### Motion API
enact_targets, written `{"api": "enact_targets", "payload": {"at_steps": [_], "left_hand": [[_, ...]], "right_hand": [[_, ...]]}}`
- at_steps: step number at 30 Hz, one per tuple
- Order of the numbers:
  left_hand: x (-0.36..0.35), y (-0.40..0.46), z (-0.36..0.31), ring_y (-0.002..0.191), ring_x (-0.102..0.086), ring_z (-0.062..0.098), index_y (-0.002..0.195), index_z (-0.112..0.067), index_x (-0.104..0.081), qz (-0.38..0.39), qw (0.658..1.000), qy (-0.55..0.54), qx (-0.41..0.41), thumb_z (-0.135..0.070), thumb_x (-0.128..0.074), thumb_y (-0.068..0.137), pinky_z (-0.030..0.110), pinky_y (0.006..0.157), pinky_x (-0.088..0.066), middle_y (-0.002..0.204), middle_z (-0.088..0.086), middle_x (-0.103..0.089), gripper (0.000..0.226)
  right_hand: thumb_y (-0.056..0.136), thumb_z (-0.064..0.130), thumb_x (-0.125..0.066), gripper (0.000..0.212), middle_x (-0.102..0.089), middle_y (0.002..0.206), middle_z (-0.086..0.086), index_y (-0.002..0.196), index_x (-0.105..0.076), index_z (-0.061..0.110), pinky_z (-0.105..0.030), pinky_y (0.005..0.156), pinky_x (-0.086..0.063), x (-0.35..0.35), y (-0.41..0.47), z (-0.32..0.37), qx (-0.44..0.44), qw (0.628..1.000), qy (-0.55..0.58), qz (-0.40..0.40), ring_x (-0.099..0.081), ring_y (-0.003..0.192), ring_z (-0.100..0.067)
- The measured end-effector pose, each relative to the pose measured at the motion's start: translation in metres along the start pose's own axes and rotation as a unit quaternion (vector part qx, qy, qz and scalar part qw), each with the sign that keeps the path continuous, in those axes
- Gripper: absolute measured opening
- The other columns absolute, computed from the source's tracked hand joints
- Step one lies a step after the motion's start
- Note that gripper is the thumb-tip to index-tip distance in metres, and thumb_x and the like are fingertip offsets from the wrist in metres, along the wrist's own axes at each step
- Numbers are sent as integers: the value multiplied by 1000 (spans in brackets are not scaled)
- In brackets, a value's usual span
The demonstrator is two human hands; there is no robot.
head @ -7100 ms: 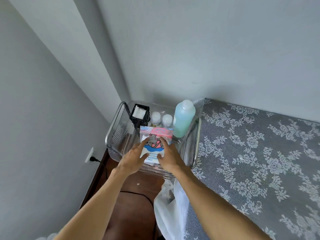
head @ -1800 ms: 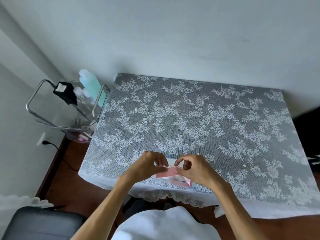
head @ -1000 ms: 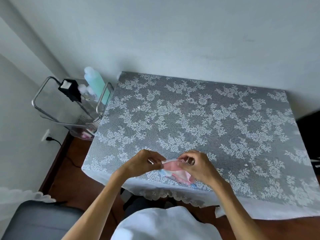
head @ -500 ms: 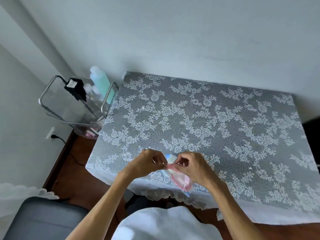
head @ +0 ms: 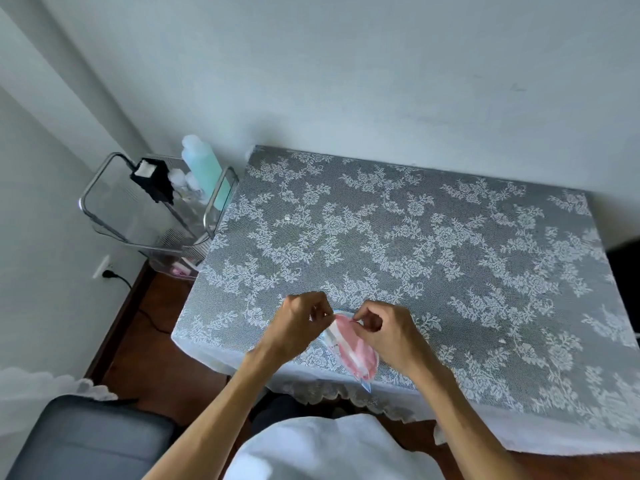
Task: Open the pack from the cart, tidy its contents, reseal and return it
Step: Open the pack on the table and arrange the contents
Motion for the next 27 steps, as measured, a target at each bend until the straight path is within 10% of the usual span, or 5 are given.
{"api": "enact_targets", "payload": {"at_steps": [9,16,21,27], "left_hand": [[-4,-8,18,59,-62,4,95,-21,-73,70,986,-114,103,-36,-72,87,20,56,-48,76,-8,-74,17],[-16,-25,30,76,-62,3,89,-30,-73,134,963,-199,124,-37,-74,84,22,72,-48,84,-7,-74,8],[-15,-17,26,72,-62,1,87,-22,-71,137,968,-174,114,-33,-75,85,13,65,-46,81,-9,-72,12],[-14,-13,20,69,-63,0,79,-21,-66,142,977,-130,88,-34,-76,82,17,62,-50,76,-9,-72,17]], "right_hand": [[86,39,-66,23,-68,77,11,102,-70,23,-40,48,-56,-4,10,-6,-59,998,-20,6,-65,54,-15],[88,37,-66,29,-67,87,12,115,-64,27,-28,42,-54,-5,13,-10,-55,997,-58,14,-58,47,-5],[86,45,-66,45,-54,127,9,129,-52,41,-27,97,-35,-9,24,7,56,989,-134,41,-44,110,0],[84,44,-68,18,-59,129,4,99,-63,35,-35,106,-36,-13,31,11,74,985,-119,102,-51,117,-7]]}}
Point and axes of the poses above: each hand's wrist, its own y-axis towards the middle knuckle, its own x-axis out of the back of the hand, z = x × y, the point moved 7 cm from there along y, towards the middle knuckle
